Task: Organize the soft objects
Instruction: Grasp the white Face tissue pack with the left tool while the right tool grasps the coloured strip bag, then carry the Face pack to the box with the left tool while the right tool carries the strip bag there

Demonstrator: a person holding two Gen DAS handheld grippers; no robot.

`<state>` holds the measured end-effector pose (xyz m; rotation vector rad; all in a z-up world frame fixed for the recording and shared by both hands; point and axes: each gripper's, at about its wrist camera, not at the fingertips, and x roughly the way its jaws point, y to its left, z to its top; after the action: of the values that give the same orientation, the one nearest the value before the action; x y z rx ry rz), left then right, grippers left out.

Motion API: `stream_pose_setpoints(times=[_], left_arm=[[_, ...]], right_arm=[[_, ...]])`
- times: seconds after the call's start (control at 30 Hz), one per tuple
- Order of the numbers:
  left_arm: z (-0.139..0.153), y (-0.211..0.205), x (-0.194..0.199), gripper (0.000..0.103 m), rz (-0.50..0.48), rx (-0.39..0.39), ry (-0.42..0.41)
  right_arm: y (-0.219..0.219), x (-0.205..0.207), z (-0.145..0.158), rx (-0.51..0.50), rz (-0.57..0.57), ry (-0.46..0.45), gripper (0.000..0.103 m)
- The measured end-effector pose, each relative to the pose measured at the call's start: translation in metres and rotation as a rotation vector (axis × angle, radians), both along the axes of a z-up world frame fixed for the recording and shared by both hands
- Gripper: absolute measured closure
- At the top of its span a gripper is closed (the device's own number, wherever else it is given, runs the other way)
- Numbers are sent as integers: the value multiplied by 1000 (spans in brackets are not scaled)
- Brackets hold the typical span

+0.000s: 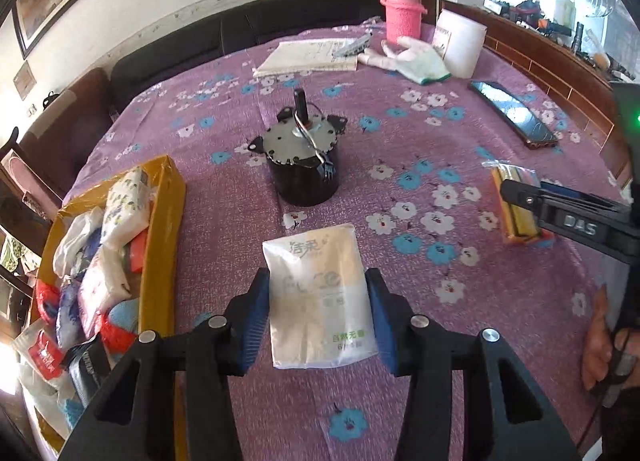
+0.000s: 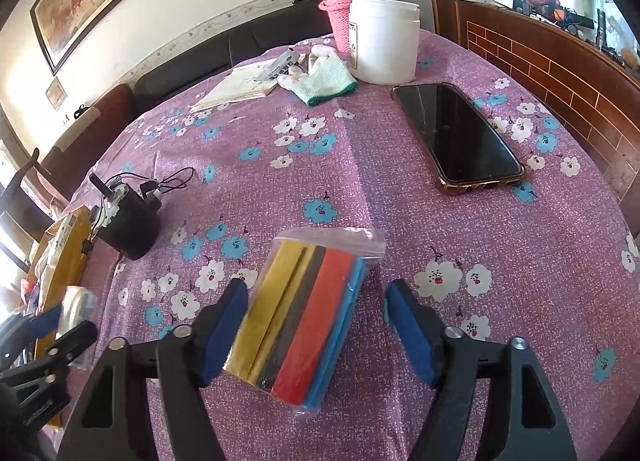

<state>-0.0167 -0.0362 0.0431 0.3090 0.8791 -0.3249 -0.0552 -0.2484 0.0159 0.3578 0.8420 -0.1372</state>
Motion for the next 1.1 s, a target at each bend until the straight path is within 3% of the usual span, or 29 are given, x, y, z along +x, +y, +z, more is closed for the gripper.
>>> stream_pose_setpoints(times=[0.03, 0.2, 0.6, 0.8, 1.1], left_arm=[[4, 2, -5, 58, 0, -5, -11], [17, 17, -22, 57, 4, -27, -43], [39, 78, -52, 57, 49, -120, -89], [44, 106, -67, 57, 66, -167, -100], [36, 112, -82, 57, 52, -196, -75]], right_arm=[[0, -1, 0, -3, -3, -3, 46], [0, -3, 1, -11, -13, -13, 53], [2, -3, 0, -65, -61, 24, 53], [15, -6, 0, -161, -64, 74, 52], [31, -38, 0, -210, 2, 120, 51]])
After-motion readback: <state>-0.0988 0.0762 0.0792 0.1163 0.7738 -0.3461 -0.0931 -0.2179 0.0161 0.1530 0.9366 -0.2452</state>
